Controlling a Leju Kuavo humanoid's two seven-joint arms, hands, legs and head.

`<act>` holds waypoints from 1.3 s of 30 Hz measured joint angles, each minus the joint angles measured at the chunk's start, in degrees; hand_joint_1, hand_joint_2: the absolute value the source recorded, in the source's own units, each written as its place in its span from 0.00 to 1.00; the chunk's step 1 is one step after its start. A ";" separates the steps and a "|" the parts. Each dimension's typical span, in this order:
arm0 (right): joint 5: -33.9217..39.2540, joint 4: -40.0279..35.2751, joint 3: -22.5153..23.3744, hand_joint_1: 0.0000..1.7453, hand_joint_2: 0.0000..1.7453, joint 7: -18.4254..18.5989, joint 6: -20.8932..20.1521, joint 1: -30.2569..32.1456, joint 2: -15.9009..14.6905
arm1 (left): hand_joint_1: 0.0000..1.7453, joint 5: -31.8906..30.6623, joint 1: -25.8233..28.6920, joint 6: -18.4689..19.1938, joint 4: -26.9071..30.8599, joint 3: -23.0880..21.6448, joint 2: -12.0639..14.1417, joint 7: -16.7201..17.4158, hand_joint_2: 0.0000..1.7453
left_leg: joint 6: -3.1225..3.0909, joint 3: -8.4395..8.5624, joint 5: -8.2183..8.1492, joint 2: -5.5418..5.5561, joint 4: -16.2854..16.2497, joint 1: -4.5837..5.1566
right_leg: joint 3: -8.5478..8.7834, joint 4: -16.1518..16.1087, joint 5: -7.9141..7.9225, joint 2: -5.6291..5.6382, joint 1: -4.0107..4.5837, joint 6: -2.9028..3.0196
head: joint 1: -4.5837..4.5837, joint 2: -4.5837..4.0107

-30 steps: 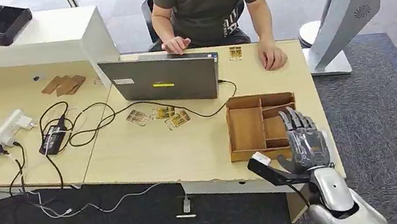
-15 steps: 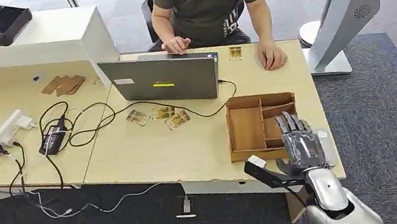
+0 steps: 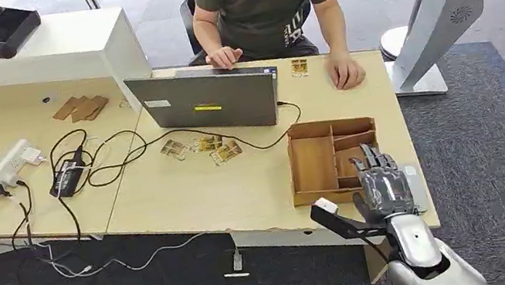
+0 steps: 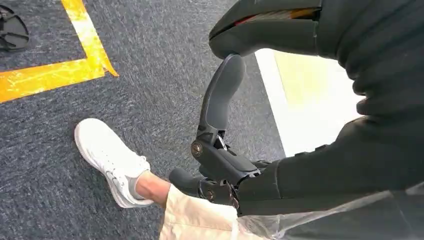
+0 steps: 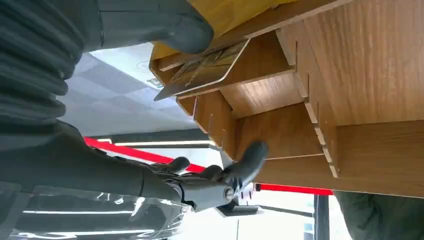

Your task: Pass the card to the sensor for recognition and then transmit it.

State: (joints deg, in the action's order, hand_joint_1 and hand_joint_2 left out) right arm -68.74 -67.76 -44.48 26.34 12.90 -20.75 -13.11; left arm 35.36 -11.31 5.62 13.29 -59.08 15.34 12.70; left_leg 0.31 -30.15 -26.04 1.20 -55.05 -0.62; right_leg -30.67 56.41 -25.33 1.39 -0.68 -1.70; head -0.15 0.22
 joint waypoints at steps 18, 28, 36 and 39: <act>0.74 1.09 0.09 1.00 1.00 -0.79 -1.20 -0.33 -0.46 | 0.00 -1.05 -0.85 0.44 0.00 -0.02 0.00 0.66 1.00 | 0.00 0.03 0.00 -0.01 0.00 0.00 | 0.03 0.00 0.00 0.00 0.00 0.00 | 0.00 0.00; -0.26 -3.00 1.77 1.00 1.00 -0.94 1.49 -0.52 -0.66 | 0.00 -1.22 -0.84 0.44 0.00 -0.02 0.00 0.63 1.00 | 0.00 0.03 0.00 -0.01 0.00 0.00 | 0.02 0.01 0.00 0.00 0.00 0.00 | 0.00 0.00; -1.49 -10.80 3.85 1.00 1.00 -0.94 1.40 -1.88 -1.03 | 0.00 -1.60 -0.91 0.66 0.00 -0.02 0.00 0.59 1.00 | 0.00 0.03 0.01 -0.02 0.00 0.00 | 0.02 0.02 0.01 0.00 0.00 0.01 | 0.00 0.00; 3.53 -12.44 4.33 1.00 1.00 -4.09 1.64 -2.72 -0.72 | 0.00 -1.94 -1.12 1.07 0.00 -0.02 -0.02 1.03 1.00 | 0.00 0.03 0.01 -0.01 0.00 0.00 | 0.03 0.02 0.01 0.00 0.00 0.01 | 0.00 0.00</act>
State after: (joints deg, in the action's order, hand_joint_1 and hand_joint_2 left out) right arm -65.21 -80.19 -40.15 22.24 14.54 -23.48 -13.83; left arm 33.42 -12.43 6.69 13.29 -59.10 15.32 13.73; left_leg 0.31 -30.12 -26.03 1.18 -55.05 -0.62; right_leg -30.65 56.42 -25.32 1.39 -0.68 -1.69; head -0.15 0.22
